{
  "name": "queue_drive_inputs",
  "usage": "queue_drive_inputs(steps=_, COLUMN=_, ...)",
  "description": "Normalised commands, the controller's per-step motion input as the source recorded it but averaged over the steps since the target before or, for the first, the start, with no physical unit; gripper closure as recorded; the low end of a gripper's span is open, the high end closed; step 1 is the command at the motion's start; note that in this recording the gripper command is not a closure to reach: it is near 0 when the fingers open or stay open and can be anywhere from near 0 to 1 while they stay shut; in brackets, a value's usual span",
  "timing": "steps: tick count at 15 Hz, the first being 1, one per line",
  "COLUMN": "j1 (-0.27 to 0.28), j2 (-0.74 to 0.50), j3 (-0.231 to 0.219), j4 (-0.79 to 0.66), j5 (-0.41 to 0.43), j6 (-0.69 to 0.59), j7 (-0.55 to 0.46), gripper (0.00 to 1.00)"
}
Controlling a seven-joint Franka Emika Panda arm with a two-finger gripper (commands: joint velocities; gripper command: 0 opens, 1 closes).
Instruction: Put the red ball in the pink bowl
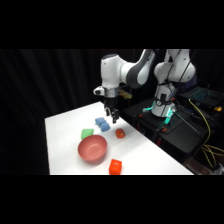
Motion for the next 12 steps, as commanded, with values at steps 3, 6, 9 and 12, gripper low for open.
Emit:
queue_drive_inputs(steps=3, j1=-0.011, j2=0.11, j3=0.036, j4=-0.16, j5=0.113, j6=0.37, j7=0.05, gripper=0.00)
queue_drive_inputs(steps=6, j1=0.017, j2=0.20, j3=0.091, j4=-0.04, j5=0.211, j6=0.37, j7=-0.06, gripper=0.00)
queue_drive_inputs(steps=9, j1=0.028, j2=0.26, j3=0.092, j4=0.01, j5=0.189, j6=0.31, j7=-0.06, gripper=0.00)
queue_drive_inputs(steps=12, j1=0.009, j2=0.26, j3=0.088, j4=0.03, j5=0.179, j6=0.26, j7=-0.09, gripper=0.00)
